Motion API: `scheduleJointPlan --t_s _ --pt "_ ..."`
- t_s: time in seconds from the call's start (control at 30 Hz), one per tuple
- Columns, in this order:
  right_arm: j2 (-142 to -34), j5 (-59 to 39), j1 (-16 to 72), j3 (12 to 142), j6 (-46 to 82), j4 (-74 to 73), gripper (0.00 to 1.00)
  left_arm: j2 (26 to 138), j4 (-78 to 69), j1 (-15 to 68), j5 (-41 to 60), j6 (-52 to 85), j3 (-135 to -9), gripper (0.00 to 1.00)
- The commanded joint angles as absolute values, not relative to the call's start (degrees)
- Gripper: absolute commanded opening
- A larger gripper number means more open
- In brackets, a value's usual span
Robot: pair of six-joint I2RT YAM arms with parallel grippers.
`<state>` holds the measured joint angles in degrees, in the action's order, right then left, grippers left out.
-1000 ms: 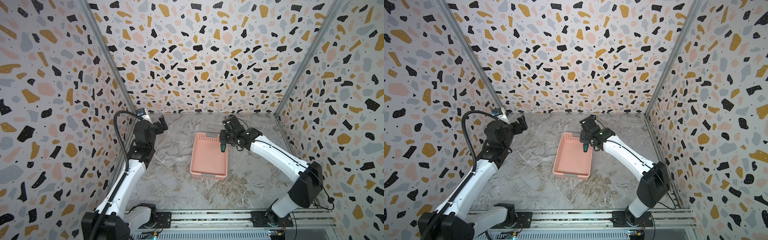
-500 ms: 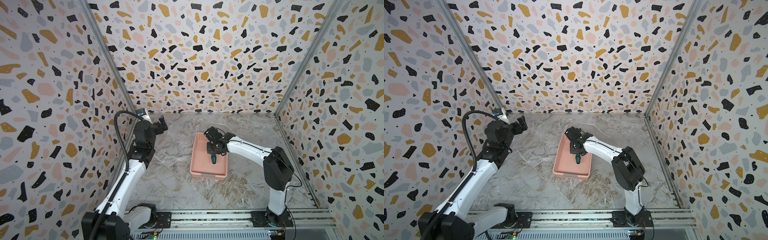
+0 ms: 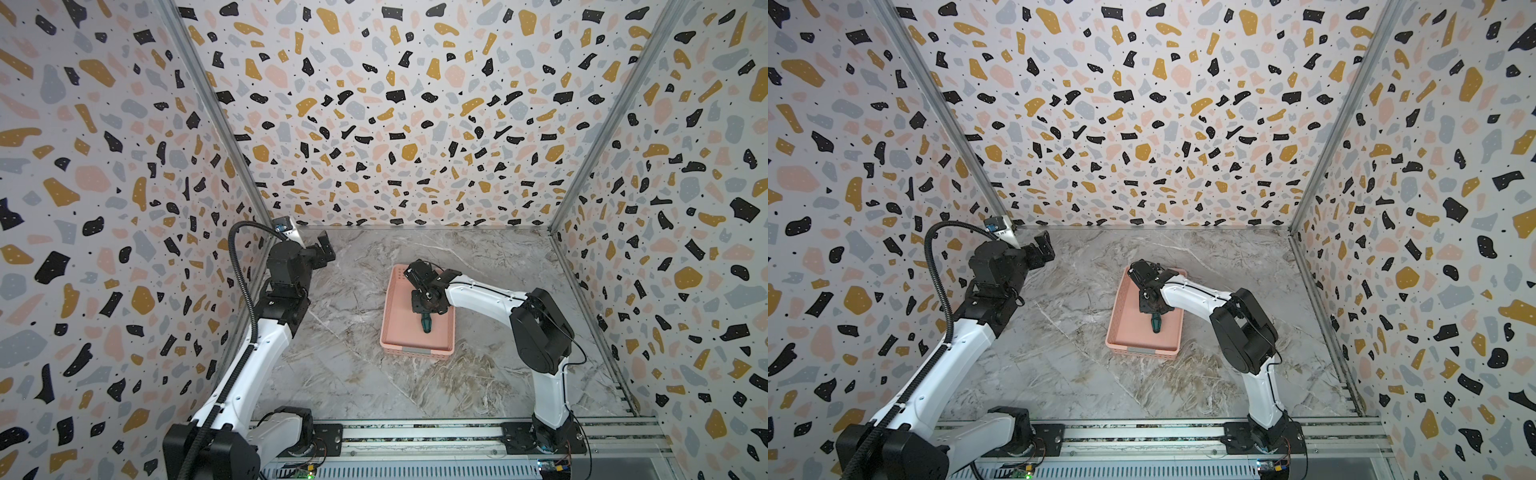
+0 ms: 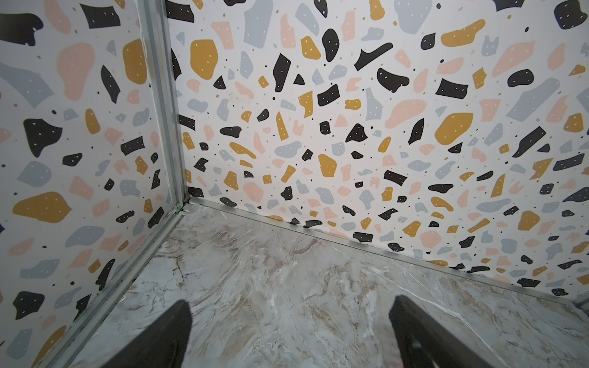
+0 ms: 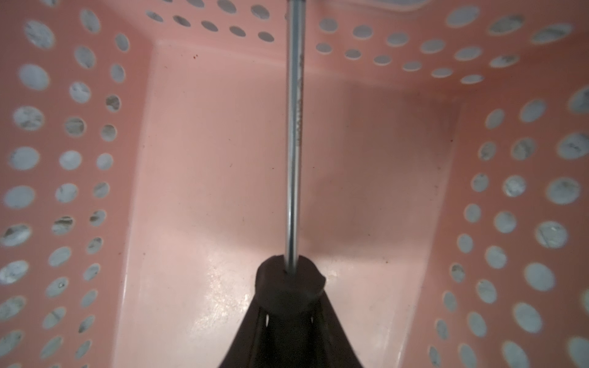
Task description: Put the screwdriver in the bin
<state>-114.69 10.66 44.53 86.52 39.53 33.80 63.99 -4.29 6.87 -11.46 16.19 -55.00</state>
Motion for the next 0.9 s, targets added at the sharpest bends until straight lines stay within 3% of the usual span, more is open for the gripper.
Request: scheduleJointPlan --t_s 0.0,0.43,0.73,0.87 --pt "-114.37 11.25 44.91 88.39 39.98 33.55 0.21 63.81 -5.99 7.03 -12.30 15.44 -54.40 1.00" --pt "-111.49 13.59 45.15 93.70 38.00 38.31 0.48 63.46 -5.89 7.03 -12.96 15.25 -54.40 1.00" --pt "-96.63 17.97 45.09 90.47 27.26 31.78 0.92 62.94 -5.36 7.03 -10.50 13.65 -54.50 1.00" --pt "-88.46 17.30 44.16 84.61 24.51 25.56 0.99 62.84 -5.57 7.03 -11.18 13.21 -54.40 1.00"
